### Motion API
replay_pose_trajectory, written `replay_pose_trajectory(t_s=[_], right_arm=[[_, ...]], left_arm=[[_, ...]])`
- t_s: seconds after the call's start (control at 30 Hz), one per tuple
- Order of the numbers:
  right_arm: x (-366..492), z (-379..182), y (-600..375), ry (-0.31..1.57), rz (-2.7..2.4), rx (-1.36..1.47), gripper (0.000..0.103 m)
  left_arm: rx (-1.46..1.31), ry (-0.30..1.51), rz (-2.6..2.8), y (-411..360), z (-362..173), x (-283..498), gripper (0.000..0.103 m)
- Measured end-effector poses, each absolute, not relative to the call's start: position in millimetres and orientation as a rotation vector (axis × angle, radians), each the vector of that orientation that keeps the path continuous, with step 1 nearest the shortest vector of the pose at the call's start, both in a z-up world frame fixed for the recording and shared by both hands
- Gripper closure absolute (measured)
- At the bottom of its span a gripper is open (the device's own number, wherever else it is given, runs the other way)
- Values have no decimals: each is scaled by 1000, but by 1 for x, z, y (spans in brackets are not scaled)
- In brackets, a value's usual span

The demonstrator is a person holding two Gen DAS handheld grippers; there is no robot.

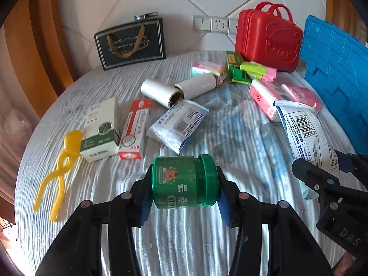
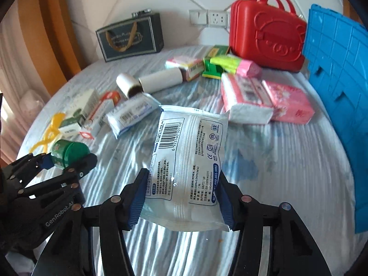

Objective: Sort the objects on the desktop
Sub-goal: 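Lift the green jar and wipes packet and carry both over the blue crate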

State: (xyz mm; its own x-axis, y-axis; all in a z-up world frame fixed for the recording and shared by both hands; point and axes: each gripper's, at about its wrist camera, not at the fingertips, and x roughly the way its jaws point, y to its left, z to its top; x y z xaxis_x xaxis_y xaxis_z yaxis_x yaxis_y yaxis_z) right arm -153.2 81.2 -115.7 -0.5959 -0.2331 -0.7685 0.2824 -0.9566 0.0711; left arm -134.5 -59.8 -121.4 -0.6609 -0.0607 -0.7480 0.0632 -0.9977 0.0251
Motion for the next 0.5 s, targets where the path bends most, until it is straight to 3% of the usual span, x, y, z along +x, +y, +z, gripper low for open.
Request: replay_pose_trajectory(t_s=[0.5], right_arm=[[-84, 36, 148, 139, -2949, 739, 47]], left_arm=[[862, -56, -3147, 30, 7, -108, 56]])
